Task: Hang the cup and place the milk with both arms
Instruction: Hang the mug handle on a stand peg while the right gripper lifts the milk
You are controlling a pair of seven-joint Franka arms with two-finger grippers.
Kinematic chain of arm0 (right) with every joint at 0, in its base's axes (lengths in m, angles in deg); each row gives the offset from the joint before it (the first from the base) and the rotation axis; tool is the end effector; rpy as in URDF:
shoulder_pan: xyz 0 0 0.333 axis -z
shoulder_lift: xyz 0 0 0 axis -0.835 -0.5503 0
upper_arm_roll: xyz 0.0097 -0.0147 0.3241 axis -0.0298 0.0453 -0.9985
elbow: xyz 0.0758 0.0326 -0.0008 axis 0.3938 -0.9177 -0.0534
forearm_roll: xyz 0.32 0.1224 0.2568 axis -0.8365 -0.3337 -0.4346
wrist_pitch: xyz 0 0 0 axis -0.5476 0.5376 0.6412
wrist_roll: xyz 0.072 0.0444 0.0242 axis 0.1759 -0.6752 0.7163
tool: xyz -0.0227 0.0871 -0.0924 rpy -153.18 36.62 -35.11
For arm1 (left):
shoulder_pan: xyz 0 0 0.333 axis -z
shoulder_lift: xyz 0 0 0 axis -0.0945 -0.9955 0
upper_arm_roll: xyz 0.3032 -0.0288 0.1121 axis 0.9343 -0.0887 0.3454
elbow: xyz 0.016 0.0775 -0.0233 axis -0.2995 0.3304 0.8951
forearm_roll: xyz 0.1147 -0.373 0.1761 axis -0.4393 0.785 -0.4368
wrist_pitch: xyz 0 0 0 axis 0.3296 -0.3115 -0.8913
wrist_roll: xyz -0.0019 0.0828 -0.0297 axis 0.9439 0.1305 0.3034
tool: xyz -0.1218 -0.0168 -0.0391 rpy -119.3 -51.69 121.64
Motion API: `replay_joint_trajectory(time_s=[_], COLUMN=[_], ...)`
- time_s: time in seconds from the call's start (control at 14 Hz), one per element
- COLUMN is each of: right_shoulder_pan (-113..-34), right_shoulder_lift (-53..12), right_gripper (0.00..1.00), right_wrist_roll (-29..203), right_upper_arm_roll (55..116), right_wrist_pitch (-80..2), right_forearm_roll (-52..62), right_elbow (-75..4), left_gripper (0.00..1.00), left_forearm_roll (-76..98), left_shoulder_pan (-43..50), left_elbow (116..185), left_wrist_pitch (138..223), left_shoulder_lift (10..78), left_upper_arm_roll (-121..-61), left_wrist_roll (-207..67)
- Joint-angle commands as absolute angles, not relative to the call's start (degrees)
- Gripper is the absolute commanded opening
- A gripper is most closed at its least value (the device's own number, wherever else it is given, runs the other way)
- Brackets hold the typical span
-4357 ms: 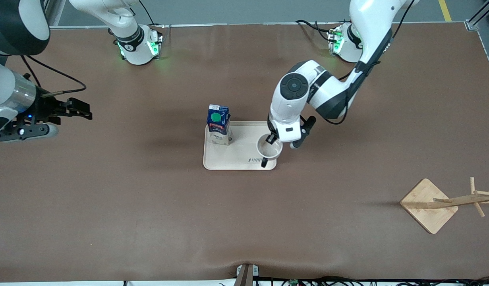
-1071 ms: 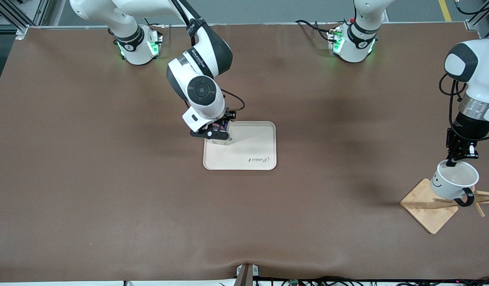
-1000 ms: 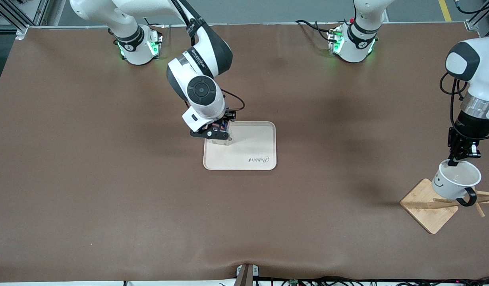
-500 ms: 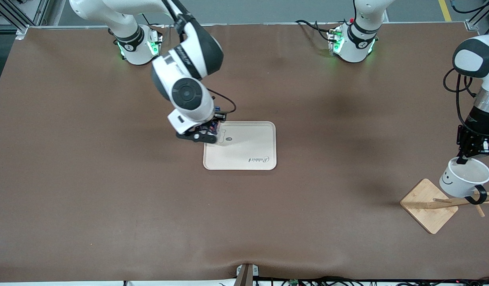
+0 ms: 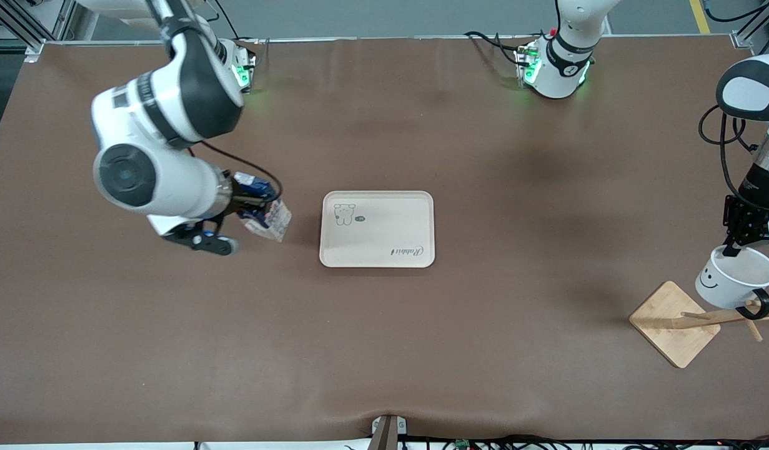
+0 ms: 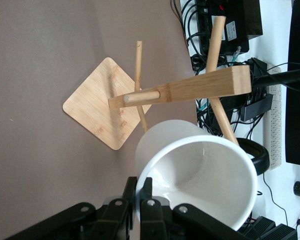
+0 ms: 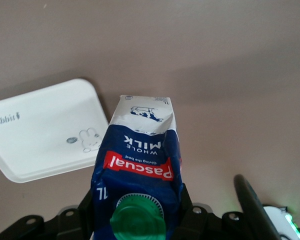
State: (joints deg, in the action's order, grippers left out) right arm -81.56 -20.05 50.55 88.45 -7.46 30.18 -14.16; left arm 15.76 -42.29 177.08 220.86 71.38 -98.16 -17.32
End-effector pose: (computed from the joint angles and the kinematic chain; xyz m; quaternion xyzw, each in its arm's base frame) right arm 0.6381 0.2325 0.4547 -0.9778 0.1319 0.1624 0.0080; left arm 0.5967 0.1248 0.4255 0.7286 0.6220 0.2267 0.1758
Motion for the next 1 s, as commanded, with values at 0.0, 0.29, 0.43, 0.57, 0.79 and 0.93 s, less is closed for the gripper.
replay_joint_trajectory(time_s=[0.0,0.29,0.43,0.57,0.79,0.93], right_shoulder_pan=[-76.1,-67.6,-65.1,-63.3,-59.5,-57.6], right_shoulder_lift=[-20.1,-21.1,-21.7,-21.7,-21.7,-21.7], right_gripper=[0.0,0.0,0.0,0.0,0.0,0.0], right_wrist_roll=[56.1,71.1,72.4,73.6,78.4,80.5], right_upper_arm_roll=[87.6,87.6,87.6,87.6,87.6,87.6], right_wrist_pitch=[-7.0,-7.6,-7.5,-7.4,-7.5,-7.6], right_forearm_roll=[30.3,32.2,33.1,34.3,35.4,37.8], right_elbow=[-13.8,-14.0,-14.2,-15.1,-18.0,-19.7], left_gripper=[0.0,0.22,0.67,1.0,1.0,1.0], left_forearm_roll=[17.4,19.2,19.2,19.1,18.6,18.2], left_shoulder_pan=[-43.6,-44.0,-44.0,-43.8,-43.7,-43.6], left_elbow=[178.1,177.5,176.5,175.3,167.5,162.7], left_wrist_pitch=[221.4,221.3,221.3,220.1,207.3,198.5], left_shoulder_lift=[72.3,70.5,69.6,69.4,69.3,69.4], left_upper_arm_roll=[-98.5,-98.5,-98.6,-99.0,-99.1,-99.2], left_wrist_roll=[-18.7,-18.7,-18.7,-18.7,-18.6,-18.7])
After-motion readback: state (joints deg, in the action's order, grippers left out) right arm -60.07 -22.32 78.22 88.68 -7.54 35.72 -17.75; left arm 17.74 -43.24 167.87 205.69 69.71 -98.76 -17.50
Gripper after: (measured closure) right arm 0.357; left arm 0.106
